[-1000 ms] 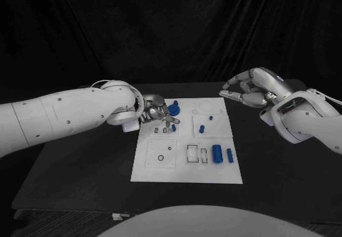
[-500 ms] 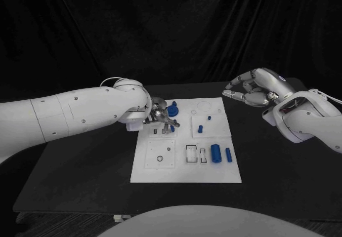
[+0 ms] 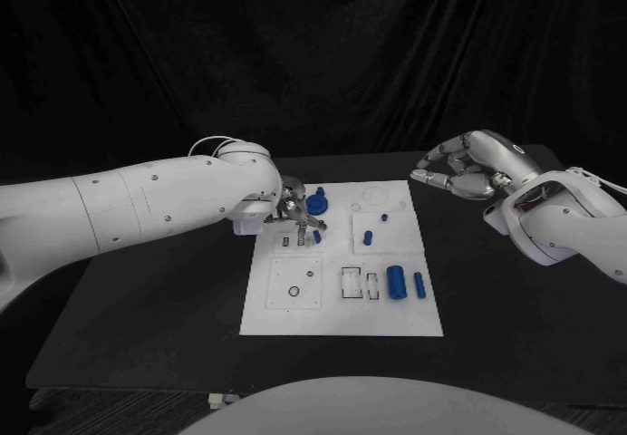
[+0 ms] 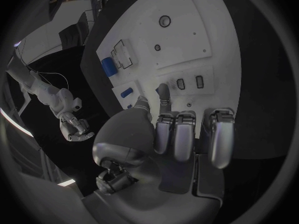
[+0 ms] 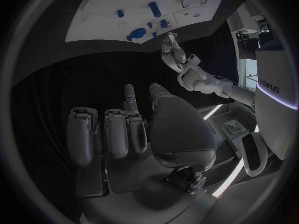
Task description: Assemble the parts on the task board
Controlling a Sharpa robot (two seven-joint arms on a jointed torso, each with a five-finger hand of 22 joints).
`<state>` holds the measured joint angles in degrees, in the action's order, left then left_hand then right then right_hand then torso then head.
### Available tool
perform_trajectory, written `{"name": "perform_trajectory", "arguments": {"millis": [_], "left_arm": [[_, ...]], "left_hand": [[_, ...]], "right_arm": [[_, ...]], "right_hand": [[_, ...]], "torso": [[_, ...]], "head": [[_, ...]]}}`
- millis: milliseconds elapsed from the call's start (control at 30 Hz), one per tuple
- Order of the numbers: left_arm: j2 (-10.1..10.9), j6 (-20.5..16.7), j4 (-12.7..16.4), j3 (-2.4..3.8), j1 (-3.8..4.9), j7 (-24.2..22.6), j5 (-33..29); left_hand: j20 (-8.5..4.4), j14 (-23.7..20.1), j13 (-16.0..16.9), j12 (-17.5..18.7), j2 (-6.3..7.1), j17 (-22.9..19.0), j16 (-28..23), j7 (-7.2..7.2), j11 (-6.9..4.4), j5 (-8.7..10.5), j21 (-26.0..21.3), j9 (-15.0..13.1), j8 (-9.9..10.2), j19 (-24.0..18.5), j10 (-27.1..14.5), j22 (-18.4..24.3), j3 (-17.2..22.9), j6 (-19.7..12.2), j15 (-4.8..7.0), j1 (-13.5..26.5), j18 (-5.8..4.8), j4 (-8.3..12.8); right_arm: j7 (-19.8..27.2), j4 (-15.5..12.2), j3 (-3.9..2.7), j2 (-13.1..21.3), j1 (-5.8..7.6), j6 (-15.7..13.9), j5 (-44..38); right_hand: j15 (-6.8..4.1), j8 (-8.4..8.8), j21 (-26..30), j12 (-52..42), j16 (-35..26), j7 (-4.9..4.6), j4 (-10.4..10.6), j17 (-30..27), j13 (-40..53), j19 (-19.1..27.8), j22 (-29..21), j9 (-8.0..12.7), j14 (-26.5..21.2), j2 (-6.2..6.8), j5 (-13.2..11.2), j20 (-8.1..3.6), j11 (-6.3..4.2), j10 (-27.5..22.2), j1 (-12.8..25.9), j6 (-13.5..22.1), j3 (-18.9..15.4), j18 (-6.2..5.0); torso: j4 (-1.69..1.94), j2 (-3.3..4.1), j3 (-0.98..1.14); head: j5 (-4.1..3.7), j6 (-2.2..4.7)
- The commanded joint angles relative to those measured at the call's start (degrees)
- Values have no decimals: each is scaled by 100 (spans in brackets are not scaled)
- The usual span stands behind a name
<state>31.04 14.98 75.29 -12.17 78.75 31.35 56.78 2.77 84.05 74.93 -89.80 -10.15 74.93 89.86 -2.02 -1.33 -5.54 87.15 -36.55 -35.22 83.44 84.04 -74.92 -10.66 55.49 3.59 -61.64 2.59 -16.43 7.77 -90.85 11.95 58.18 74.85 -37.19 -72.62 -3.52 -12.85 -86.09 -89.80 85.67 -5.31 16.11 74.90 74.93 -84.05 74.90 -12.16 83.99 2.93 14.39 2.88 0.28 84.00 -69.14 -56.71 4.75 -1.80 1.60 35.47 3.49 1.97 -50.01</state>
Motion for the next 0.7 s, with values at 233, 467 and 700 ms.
{"name": "perform_trajectory", "arguments": {"millis": [233, 467, 700], "left_arm": [[-149, 21, -166, 5, -8, -18, 70], [-262, 21, -337, 5, -68, -69, 70], [-379, -2, -508, 5, -140, -141, 70]], "left_hand": [[16, 595, 1507, -20, 5, 1507, 14, -65, 37, -75, -93, -45, 362, -88, 596, -832, 27, -129, -12, 56, -49, 49], [41, 595, 1507, -20, 4, 1507, 14, -82, 58, -179, -116, -79, 534, -106, 596, -817, 109, -93, -35, -43, -43, 129], [55, 595, 1507, -20, 6, 1507, 14, -92, 69, -280, -137, -112, 672, -126, 596, -801, 188, -69, -48, -122, -36, 202]], "right_arm": [[-107, 50, -5, -22, -39, 92, -39], [-99, 65, -5, -8, -51, 94, -39], [-99, 77, -5, -16, -53, 101, -39]], "right_hand": [[50, -17, 32, -20, -10, -3, -28, 332, 1507, -376, 1354, -7, 397, -16, 53, 38, 58, 600, -57, -13, 10, 61], [51, -15, 33, -20, -9, -4, -34, 335, 1507, -376, 1353, -9, 397, -23, 75, 38, 58, 600, -69, -8, 12, 60], [51, -15, 33, -20, -12, -4, -37, 326, 1507, -376, 1353, -10, 396, -26, 90, 38, 58, 600, -75, -6, 12, 60]], "torso": [[12, -14, -5], [3, -24, -2], [7, -33, -9]], "head": [[-18, 1], [-20, 1], [-49, 1]]}}
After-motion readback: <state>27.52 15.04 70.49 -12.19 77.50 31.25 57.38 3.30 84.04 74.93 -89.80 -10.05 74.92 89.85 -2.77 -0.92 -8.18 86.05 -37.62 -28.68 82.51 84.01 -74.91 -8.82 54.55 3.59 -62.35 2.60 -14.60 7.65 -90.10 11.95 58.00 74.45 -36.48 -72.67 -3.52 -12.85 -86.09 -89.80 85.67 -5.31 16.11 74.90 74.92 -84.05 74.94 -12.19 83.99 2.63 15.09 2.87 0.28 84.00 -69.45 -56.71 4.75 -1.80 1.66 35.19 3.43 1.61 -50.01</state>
